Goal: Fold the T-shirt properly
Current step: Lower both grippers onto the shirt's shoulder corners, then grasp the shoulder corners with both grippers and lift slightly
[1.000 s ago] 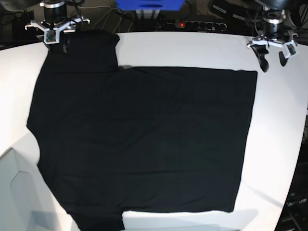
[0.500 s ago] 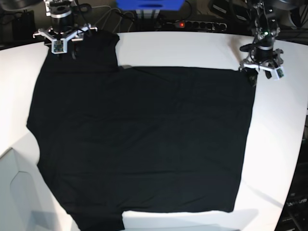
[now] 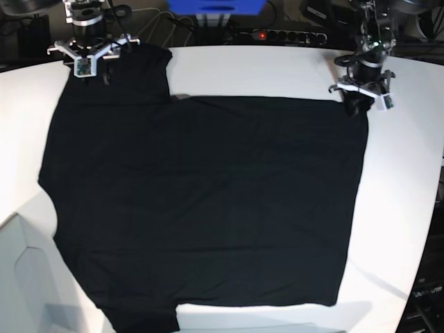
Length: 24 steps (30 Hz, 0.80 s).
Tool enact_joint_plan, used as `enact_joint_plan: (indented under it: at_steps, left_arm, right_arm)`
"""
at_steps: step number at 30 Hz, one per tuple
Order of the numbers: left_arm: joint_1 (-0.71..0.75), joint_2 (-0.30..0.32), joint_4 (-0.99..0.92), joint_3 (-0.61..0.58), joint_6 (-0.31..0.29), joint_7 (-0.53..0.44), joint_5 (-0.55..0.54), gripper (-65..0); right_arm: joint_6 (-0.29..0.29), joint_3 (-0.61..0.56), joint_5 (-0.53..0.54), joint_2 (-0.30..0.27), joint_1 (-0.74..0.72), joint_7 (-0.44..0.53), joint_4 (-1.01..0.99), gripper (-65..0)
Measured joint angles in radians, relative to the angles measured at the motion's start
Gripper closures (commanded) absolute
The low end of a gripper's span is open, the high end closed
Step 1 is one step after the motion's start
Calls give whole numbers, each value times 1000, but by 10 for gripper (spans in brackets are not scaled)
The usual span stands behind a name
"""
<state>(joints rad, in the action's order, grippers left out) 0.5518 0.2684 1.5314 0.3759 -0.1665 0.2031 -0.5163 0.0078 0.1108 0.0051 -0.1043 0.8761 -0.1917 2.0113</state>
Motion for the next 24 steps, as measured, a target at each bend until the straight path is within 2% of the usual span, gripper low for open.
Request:
enact_joint_plan:
  at_steps: [3,7,11,20,22,24]
  left_arm:
    - [-1,-1,0,-2,-11,7,-1,0]
    - [11,-3,3,1,-18,4,-2,-3]
    - [36,-8,9,56,-25,18,-11,0]
    - [46,-24,8,138,-26,40,-9,0]
    - [47,-34,18,148,-26,47,-8,0]
    - [53,-37,32,151,-26,46,-8,0]
  right_arm:
    - [0,0,0,0,3,0,0,-285]
    - [0,0,0,-1,4,-2,0,-288]
    - [0,0,0,-1,3,-3,0,-288]
    - [2,106,0,0,-2,-3,0,-290]
    - [2,122,0,-1,-2,-3,0,-306]
    - [3,124,0,-1,-2,-3,-2,-348]
